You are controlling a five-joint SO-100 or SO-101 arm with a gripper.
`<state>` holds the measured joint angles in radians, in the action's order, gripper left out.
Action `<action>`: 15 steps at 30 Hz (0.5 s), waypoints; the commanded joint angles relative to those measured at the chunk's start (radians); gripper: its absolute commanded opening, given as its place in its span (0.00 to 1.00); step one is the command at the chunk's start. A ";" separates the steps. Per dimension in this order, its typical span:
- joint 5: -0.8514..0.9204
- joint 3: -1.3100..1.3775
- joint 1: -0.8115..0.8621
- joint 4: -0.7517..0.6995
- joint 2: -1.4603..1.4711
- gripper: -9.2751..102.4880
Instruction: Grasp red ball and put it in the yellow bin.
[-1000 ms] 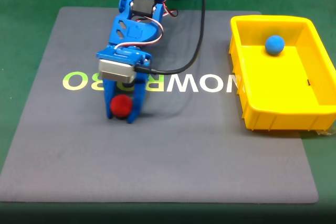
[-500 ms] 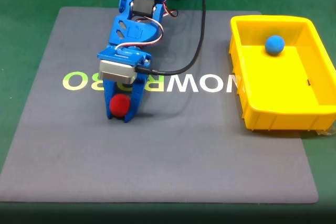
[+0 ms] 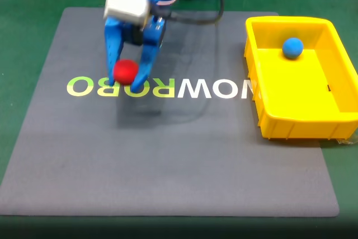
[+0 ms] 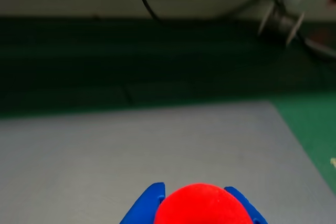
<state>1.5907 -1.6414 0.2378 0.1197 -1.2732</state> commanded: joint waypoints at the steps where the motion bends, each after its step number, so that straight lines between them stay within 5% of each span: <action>1: -0.008 -0.038 -0.052 0.003 -0.181 0.08; 15: -0.064 -0.242 -0.341 0.003 -0.430 0.09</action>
<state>1.5417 -1.8868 -0.0460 0.1197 -1.6107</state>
